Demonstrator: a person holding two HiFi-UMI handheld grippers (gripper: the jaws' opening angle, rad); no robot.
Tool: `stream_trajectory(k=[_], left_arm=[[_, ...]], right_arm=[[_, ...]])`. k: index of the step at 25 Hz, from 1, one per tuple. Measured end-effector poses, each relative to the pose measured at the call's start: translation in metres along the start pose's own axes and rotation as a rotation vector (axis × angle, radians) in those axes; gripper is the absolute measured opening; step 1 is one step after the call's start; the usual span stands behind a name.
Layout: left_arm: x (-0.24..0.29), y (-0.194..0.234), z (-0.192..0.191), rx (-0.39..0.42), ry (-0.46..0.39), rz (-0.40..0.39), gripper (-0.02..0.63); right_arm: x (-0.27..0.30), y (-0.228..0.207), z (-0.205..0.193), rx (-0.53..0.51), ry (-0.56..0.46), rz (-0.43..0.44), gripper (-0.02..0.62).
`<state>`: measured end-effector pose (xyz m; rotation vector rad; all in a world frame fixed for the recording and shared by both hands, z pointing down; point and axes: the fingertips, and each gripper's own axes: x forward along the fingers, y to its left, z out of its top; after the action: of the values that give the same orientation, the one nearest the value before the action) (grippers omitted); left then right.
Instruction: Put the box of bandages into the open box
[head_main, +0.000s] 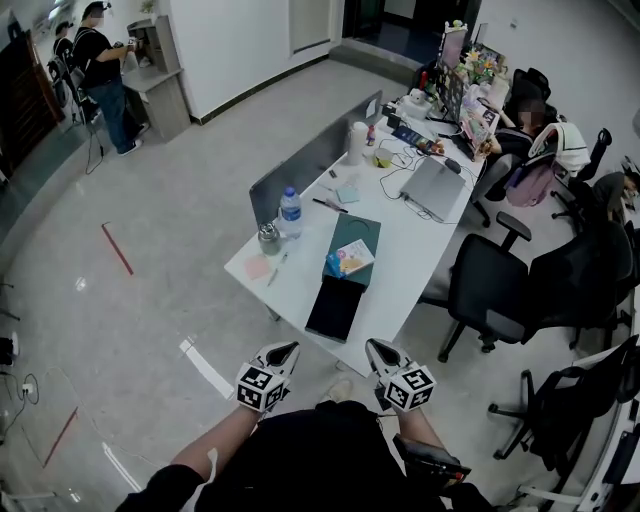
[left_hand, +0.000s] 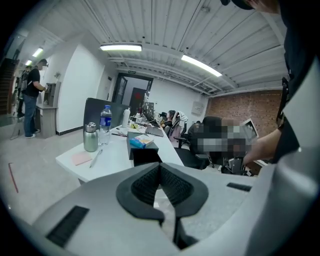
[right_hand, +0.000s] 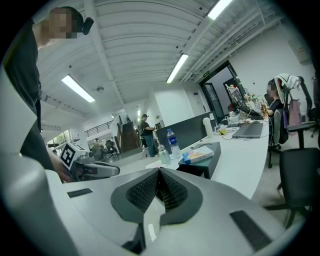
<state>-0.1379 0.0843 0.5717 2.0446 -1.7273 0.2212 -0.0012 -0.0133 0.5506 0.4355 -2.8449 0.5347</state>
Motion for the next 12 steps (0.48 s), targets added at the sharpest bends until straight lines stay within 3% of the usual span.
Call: stream_trajectory(k=[12], left_arm=[[0.06,0.006,0.033,0.049,0.058,-0.011,0.008]], right_arm=[[0.015,-0.061,0.015,0.052,-0.006,-0.003,0.023]])
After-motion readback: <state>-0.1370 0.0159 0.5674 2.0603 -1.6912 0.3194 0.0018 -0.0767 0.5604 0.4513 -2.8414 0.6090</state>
